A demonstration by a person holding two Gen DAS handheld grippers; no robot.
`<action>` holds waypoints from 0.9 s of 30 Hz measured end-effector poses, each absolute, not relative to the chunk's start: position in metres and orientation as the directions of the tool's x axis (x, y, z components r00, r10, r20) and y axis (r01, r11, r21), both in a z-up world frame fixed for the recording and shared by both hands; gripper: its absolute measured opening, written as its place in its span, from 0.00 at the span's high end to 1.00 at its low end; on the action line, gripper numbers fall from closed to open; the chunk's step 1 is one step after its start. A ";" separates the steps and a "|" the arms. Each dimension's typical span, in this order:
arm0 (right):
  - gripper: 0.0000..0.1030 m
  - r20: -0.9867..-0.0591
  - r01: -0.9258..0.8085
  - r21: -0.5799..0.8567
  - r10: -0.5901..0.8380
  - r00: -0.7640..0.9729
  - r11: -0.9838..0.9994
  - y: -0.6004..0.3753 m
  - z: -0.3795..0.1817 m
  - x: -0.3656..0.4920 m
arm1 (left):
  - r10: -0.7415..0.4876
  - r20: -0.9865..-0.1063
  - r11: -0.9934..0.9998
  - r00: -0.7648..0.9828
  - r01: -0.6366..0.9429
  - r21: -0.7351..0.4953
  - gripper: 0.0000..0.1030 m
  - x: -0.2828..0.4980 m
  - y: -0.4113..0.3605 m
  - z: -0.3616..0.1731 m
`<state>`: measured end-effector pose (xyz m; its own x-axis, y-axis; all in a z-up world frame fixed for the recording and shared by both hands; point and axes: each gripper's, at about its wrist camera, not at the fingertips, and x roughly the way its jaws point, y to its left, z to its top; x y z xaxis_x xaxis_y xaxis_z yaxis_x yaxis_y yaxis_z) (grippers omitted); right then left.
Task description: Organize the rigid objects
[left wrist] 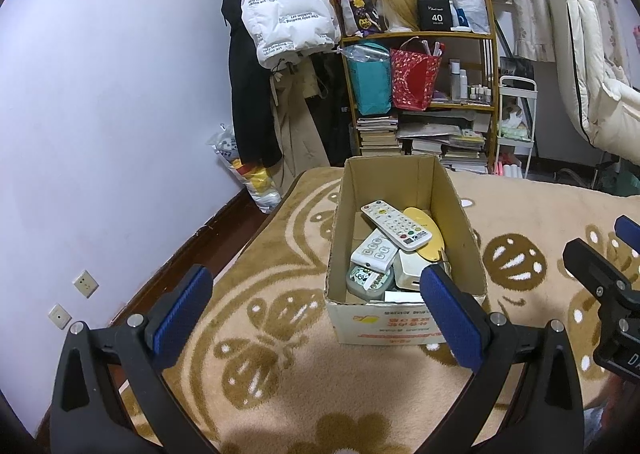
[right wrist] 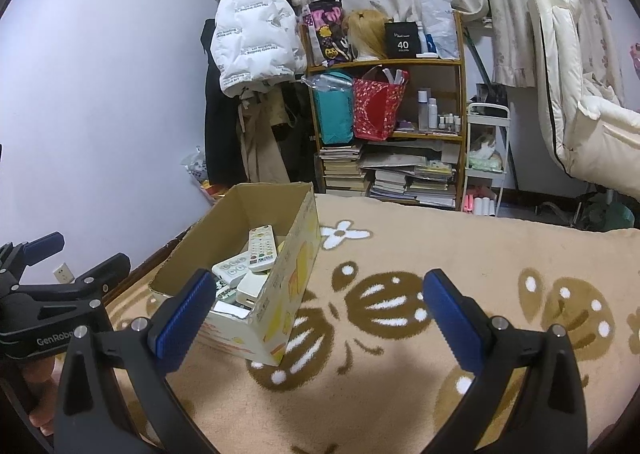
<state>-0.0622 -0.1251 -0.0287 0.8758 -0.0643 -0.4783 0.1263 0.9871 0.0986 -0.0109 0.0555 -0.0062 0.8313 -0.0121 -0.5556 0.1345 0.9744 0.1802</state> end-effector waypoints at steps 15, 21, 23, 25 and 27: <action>0.00 -0.488 0.156 0.102 -0.087 0.868 0.982 -0.135 -0.035 -0.064 | -0.044 -0.544 0.978 0.838 0.147 0.147 0.01 -0.014 0.060 0.001; 0.00 -0.490 0.156 0.103 -0.086 0.867 0.982 -0.135 -0.034 -0.065 | -0.049 -0.545 0.978 0.837 0.152 0.146 0.01 -0.013 0.061 0.001; 0.00 -0.489 0.154 0.103 -0.085 0.868 0.983 -0.135 -0.034 -0.065 | -0.048 -0.545 0.978 0.837 0.151 0.146 0.01 -0.013 0.061 0.001; 0.00 -0.489 0.156 0.104 -0.086 0.868 0.982 -0.135 -0.034 -0.064 | -0.047 -0.545 0.978 0.837 0.150 0.146 0.01 -0.013 0.060 0.001; 0.00 -0.488 0.156 0.104 -0.086 0.869 0.982 -0.136 -0.034 -0.065 | -0.047 -0.546 0.978 0.837 0.150 0.145 0.01 -0.013 0.060 0.000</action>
<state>-0.0647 -0.1358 -0.0339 0.8686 -0.0858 -0.4881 0.1556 0.9823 0.1042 -0.0134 0.0604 0.0004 0.8366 -0.0475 -0.5458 0.1504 0.9779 0.1455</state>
